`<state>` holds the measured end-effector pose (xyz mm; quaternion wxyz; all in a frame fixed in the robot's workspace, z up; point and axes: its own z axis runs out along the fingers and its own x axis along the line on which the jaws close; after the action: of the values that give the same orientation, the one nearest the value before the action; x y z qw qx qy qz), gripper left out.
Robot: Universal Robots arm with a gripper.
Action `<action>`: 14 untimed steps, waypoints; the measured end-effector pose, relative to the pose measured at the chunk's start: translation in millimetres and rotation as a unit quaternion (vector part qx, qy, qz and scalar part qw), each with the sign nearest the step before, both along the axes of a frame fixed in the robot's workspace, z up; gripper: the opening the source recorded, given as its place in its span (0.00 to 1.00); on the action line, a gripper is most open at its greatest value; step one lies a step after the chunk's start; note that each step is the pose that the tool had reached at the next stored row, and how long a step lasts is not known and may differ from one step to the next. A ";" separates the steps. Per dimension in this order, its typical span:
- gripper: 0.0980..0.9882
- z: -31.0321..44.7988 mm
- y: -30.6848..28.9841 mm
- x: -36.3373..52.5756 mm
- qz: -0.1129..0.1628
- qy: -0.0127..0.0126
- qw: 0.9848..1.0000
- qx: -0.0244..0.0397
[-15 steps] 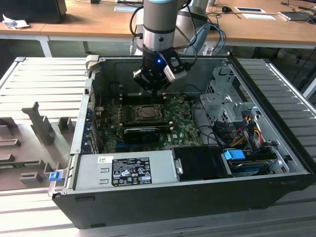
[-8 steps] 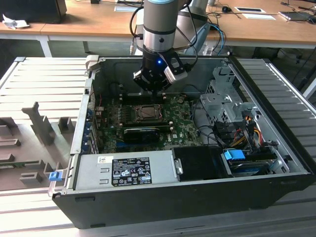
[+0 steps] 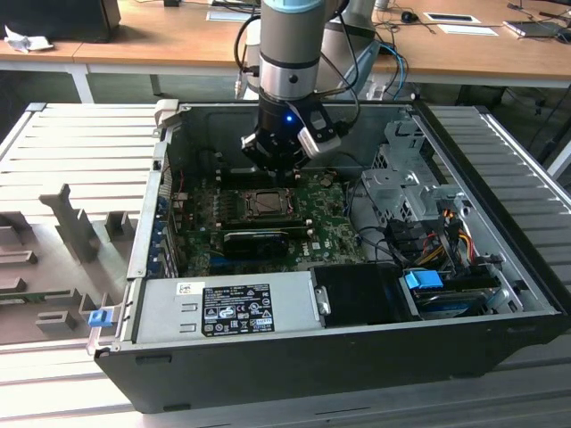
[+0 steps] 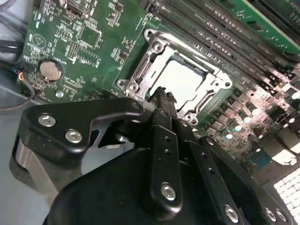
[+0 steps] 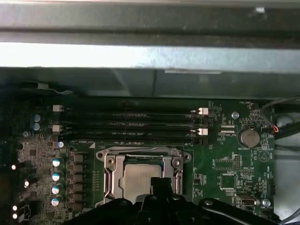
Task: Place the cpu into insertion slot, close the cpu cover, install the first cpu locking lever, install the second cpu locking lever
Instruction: 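Install the second cpu locking lever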
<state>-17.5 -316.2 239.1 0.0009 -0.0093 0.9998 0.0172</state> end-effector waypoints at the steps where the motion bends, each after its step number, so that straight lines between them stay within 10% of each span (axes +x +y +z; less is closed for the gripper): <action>1: 0.01 0.0 -0.8 0.0 0.000 0.000 1.000 0.000; 14: 0.01 13.7 -9.5 0.0 -0.001 0.000 1.000 0.000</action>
<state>-17.5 -325.7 252.9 0.0009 -0.0087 0.9998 0.0169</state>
